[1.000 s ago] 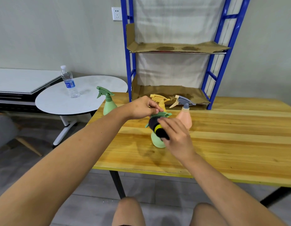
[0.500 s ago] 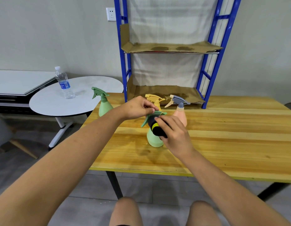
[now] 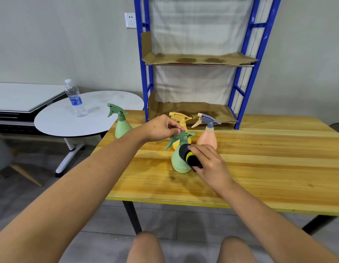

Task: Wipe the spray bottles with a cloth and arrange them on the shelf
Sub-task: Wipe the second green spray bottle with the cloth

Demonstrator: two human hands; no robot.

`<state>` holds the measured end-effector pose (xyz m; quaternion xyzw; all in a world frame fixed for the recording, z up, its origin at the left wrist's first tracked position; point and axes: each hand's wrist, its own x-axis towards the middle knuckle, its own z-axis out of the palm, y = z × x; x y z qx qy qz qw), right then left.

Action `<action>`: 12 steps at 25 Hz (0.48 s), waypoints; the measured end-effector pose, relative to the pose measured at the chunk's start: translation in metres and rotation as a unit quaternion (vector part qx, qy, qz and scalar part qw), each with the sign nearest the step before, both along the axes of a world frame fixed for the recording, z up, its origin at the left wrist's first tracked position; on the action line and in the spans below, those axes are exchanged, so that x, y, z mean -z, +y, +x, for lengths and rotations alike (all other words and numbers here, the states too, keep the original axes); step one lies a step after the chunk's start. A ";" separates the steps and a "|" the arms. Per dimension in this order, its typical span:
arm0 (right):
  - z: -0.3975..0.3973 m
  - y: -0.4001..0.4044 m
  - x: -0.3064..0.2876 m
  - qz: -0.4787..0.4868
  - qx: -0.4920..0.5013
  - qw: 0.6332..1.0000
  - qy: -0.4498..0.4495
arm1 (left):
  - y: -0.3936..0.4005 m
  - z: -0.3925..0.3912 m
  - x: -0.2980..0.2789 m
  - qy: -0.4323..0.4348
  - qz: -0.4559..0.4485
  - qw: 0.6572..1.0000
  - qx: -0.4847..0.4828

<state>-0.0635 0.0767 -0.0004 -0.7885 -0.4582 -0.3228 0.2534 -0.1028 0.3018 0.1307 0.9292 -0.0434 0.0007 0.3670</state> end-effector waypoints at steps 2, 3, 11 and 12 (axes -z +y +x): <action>0.001 -0.001 -0.008 0.029 0.014 0.999 -0.002 | -0.002 0.002 0.000 -0.002 0.006 1.000 0.001; 0.003 0.001 -0.015 0.054 0.025 0.998 0.002 | -0.003 0.002 0.000 0.001 0.006 1.000 -0.001; 0.000 -0.004 -0.014 0.012 0.000 1.000 0.008 | 0.005 -0.009 0.018 -0.020 -0.038 0.998 -0.036; 0.002 -0.004 -0.028 0.039 0.016 0.999 0.013 | 0.008 -0.012 0.023 -0.017 -0.034 0.998 -0.044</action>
